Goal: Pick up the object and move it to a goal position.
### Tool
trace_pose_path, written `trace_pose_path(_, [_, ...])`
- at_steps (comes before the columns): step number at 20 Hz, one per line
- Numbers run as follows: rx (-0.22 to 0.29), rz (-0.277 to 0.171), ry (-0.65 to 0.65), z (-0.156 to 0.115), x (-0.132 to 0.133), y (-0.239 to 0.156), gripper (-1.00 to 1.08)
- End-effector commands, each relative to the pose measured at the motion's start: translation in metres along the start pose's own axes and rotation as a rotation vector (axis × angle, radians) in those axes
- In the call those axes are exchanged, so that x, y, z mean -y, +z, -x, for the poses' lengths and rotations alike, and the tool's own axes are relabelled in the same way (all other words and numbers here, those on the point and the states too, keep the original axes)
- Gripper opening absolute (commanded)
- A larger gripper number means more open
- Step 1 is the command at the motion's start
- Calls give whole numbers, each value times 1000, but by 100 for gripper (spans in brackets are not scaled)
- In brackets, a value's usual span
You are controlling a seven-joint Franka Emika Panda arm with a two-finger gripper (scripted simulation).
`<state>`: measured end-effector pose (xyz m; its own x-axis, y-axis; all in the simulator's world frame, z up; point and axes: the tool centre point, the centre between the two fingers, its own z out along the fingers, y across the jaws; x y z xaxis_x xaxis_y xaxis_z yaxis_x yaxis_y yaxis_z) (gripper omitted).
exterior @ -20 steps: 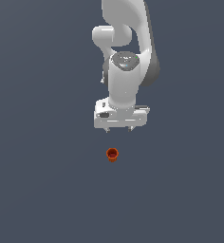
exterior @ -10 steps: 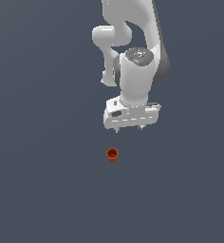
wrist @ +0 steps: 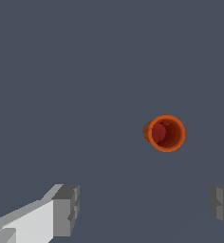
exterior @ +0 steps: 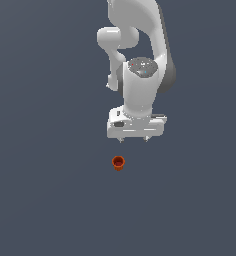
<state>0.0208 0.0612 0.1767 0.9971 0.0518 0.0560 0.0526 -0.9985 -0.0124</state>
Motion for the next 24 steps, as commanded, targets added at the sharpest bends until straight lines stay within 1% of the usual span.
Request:
trace_pose_path(1, [6, 0, 45, -4, -6, 8, 100])
trace_pose_path(10, [34, 9, 291, -22, -38, 54, 100])
trace_pose_path(14, [43, 16, 379, -27, -50, 71, 100])
trace_pose_path(19, [50, 23, 448, -30, -59, 85, 100])
trace_pose_path(24, [52, 25, 471, -31, -62, 90, 100])
